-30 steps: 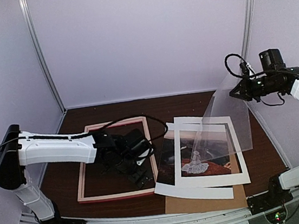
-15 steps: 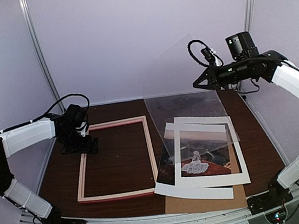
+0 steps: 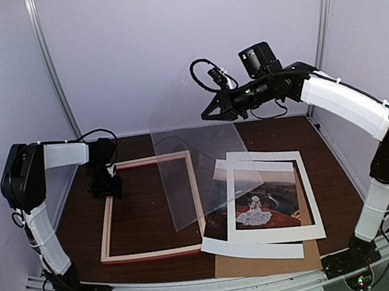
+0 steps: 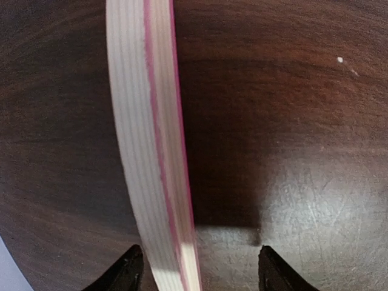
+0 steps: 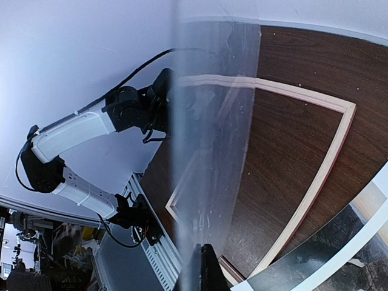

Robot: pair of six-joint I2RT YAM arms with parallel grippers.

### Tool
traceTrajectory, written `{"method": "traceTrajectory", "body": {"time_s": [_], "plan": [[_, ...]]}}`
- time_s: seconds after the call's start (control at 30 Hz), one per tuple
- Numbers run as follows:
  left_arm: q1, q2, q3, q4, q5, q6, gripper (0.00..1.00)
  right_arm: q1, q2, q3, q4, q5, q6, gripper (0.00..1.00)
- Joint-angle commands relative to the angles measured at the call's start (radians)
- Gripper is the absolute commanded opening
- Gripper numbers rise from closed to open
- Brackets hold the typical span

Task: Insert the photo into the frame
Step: Move the frame body to the center of the board.

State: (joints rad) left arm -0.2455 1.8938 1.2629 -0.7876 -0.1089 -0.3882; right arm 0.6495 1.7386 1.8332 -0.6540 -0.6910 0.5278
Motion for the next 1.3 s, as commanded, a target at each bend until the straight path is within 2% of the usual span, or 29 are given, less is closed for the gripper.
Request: {"method": "traceTrajectory", "body": {"time_s": [0.0,0.17,0.23,0.37,0.57,0.83,0.97,1.13,1.27], "plan": [[0.006,0.025,0.035,-0.030,-0.048,0.044,0.60,-0.002,0.051,0.077,0.009,-0.017,-0.009,0.00],[0.007,0.025,0.017,-0.039,-0.072,0.062,0.39,-0.002,0.106,0.133,-0.010,-0.028,0.001,0.00],[0.007,0.019,0.000,-0.039,-0.072,0.063,0.34,-0.002,0.114,0.148,-0.028,-0.021,-0.004,0.00],[0.002,-0.021,-0.061,-0.020,-0.044,0.056,0.30,-0.001,0.126,0.166,-0.057,-0.007,-0.004,0.00],[-0.030,-0.081,-0.137,-0.013,-0.029,0.050,0.25,0.004,0.153,0.174,-0.002,-0.020,0.055,0.00],[-0.032,-0.202,-0.216,-0.008,-0.046,0.036,0.24,0.032,0.231,0.299,-0.011,-0.031,0.087,0.00],[-0.032,-0.208,-0.194,-0.012,-0.061,0.026,0.39,0.055,0.268,0.318,0.053,-0.048,0.147,0.00],[-0.029,-0.235,-0.176,0.004,-0.104,0.007,0.73,0.088,0.319,0.361,0.087,-0.028,0.197,0.00],[-0.002,-0.310,-0.175,0.028,-0.091,-0.020,0.86,0.107,0.346,0.386,0.095,0.010,0.231,0.00]]}}
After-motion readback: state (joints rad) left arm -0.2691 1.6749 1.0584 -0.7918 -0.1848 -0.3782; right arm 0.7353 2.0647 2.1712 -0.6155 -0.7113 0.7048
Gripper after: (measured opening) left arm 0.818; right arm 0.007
